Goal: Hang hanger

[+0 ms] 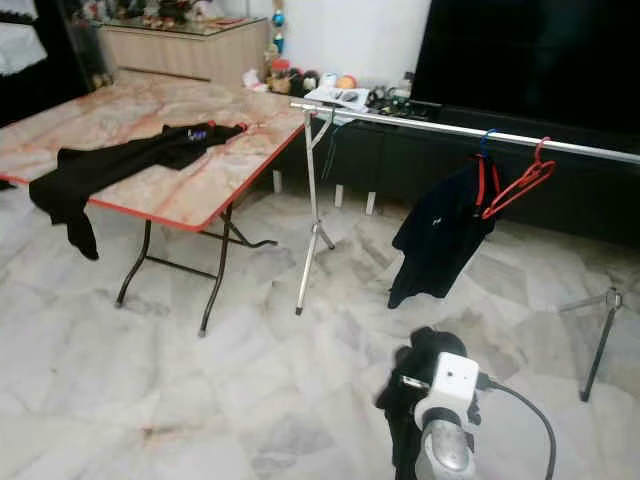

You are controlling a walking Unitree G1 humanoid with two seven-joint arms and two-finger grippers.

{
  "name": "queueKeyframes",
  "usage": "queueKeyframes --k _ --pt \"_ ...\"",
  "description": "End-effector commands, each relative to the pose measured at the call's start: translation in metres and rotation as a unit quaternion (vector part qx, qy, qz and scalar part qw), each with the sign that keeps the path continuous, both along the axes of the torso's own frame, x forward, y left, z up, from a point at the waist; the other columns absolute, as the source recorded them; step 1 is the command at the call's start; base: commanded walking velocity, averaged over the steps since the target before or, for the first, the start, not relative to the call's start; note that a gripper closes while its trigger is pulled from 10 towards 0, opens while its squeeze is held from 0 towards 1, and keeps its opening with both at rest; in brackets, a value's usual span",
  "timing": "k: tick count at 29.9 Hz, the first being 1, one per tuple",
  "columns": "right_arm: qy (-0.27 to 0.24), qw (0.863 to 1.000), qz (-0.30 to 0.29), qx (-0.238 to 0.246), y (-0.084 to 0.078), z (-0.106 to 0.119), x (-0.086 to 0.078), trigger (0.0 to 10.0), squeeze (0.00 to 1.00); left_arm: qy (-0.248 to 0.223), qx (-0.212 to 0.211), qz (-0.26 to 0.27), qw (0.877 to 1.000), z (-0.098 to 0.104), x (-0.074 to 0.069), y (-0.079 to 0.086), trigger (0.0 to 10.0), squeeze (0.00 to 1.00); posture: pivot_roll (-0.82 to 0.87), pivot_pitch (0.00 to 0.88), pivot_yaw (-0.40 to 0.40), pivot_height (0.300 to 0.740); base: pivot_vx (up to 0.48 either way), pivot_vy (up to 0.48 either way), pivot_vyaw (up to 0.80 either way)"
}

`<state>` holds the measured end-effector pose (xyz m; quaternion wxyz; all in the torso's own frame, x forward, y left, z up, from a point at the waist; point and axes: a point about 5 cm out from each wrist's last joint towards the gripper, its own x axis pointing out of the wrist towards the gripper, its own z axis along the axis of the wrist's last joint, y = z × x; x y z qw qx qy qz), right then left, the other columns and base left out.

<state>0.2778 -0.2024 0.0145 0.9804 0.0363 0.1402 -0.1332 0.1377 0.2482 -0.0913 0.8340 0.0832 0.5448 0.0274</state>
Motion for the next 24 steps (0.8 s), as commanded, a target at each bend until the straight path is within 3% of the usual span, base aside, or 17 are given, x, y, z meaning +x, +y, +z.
queueKeyframes --k 1,10,24 --pt "-0.014 1.000 -0.011 -0.007 -0.007 0.004 -0.001 10.0 0.00 0.012 -0.008 -0.005 1.000 -0.004 -0.006 -0.006 10.0 0.00 0.10 0.000 0.023 0.740 0.000 0.476 0.00" --pt "-0.017 1.000 -0.010 -0.010 -0.006 0.004 0.000 10.0 0.00 0.010 -0.016 -0.019 1.000 -0.004 0.004 -0.021 10.0 0.00 0.10 0.000 0.032 0.740 0.000 0.476 0.00" --pt "-0.023 1.000 -0.015 -0.007 -0.009 0.004 0.000 10.0 0.00 0.006 -0.023 -0.016 1.000 -0.003 0.009 -0.026 10.0 0.00 0.11 0.000 0.030 0.740 0.000 0.476 0.00"
